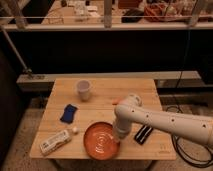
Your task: Push the ceramic bowl across the table
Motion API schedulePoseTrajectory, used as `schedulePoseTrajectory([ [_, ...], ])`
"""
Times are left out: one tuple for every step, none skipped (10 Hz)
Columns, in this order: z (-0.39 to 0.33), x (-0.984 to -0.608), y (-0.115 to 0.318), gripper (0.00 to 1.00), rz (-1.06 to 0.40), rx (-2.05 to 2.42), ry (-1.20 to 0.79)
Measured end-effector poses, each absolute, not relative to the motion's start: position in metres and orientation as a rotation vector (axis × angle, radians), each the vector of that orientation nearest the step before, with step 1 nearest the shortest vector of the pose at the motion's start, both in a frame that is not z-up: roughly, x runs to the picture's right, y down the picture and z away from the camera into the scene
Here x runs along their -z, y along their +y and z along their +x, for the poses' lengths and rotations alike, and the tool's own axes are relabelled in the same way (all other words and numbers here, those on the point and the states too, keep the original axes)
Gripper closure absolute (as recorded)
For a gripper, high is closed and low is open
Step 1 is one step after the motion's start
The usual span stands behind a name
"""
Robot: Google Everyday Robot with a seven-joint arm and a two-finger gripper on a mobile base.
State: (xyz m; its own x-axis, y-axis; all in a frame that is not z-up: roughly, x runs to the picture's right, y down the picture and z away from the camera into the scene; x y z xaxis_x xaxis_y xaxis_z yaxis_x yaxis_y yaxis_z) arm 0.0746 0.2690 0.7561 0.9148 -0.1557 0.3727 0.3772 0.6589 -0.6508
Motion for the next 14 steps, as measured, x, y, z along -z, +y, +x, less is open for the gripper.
schedulePoseTrajectory([
  [0.076,-0.756,0.268,0.99,-0.802,0.309,-0.299],
  [0.076,-0.757,0.269,0.99,-0.805,0.310,-0.298],
  [0.076,-0.757,0.269,0.99,-0.807,0.311,-0.298],
  [0.078,-0.758,0.269,0.99,-0.811,0.311,-0.299],
  [0.078,-0.758,0.269,0.99,-0.815,0.313,-0.300],
  [0.079,-0.758,0.270,0.99,-0.819,0.315,-0.301],
  [0.082,-0.758,0.270,0.99,-0.822,0.316,-0.301],
  [0.083,-0.758,0.270,0.99,-0.826,0.315,-0.301],
  [0.084,-0.758,0.270,0.99,-0.828,0.318,-0.302],
  [0.084,-0.758,0.271,0.99,-0.832,0.320,-0.303],
  [0.085,-0.758,0.272,0.99,-0.837,0.323,-0.304],
  [0.086,-0.759,0.272,0.99,-0.839,0.323,-0.305],
  [0.087,-0.759,0.272,0.99,-0.841,0.324,-0.306],
  [0.088,-0.759,0.272,0.99,-0.843,0.325,-0.306],
])
